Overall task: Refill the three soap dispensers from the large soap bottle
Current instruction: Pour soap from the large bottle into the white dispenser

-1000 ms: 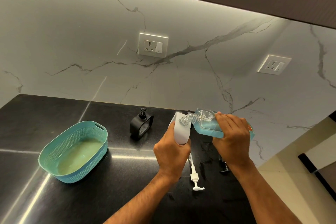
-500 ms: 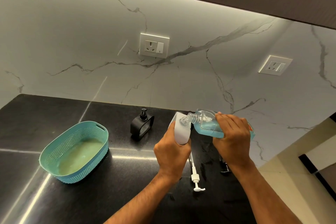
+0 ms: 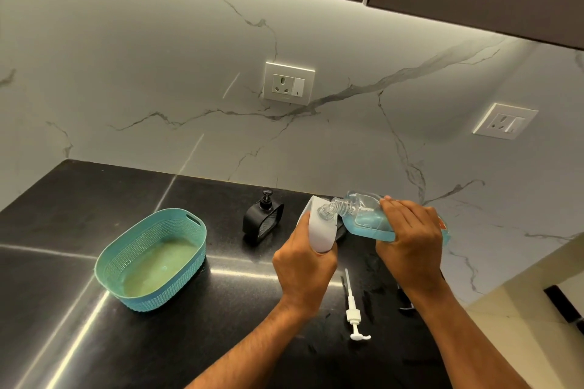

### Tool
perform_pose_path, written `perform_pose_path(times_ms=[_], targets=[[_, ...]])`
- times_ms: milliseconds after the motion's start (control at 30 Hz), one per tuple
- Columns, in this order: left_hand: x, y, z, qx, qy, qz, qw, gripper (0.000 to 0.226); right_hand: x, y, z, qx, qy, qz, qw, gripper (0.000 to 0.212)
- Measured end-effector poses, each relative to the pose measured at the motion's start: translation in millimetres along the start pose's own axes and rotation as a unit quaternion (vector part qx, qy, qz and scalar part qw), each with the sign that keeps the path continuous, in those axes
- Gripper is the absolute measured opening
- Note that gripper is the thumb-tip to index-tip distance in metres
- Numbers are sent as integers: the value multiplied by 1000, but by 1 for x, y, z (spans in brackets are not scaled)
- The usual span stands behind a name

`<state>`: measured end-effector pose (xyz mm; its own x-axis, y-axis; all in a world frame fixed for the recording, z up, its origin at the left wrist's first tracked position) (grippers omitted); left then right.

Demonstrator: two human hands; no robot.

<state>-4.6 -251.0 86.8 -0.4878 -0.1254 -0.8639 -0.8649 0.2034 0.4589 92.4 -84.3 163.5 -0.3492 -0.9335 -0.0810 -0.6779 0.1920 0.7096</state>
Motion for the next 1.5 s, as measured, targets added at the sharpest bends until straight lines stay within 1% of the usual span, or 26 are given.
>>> perform_pose_path(times_ms=[500,800,967,1500], targets=[[9,7,-27,-38,18,-3,999,70,25,17,16,-5,41,-33,999,65],[10,8,-34,-40,19,-2,999,72,28,18,27,-11,50,-48,998,67],[12,8,-37,-51,34,2,998,68,31,20,29,-15,58,-50,997,65],[16,6,-44,-58,44,-21,997,70,41,26,26,-13,71,-57,996,63]])
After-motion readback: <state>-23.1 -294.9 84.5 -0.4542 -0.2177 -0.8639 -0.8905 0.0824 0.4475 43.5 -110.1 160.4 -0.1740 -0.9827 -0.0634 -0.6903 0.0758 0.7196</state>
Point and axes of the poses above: each hand's wrist, its own y-axis towards the middle knuckle, its own z-axis out of the palm, x = y × z, the point moved 7 cm from there along y, towards the middle knuckle, and after that the axes turned 7 degrees about -y, right-handed, at the moved point
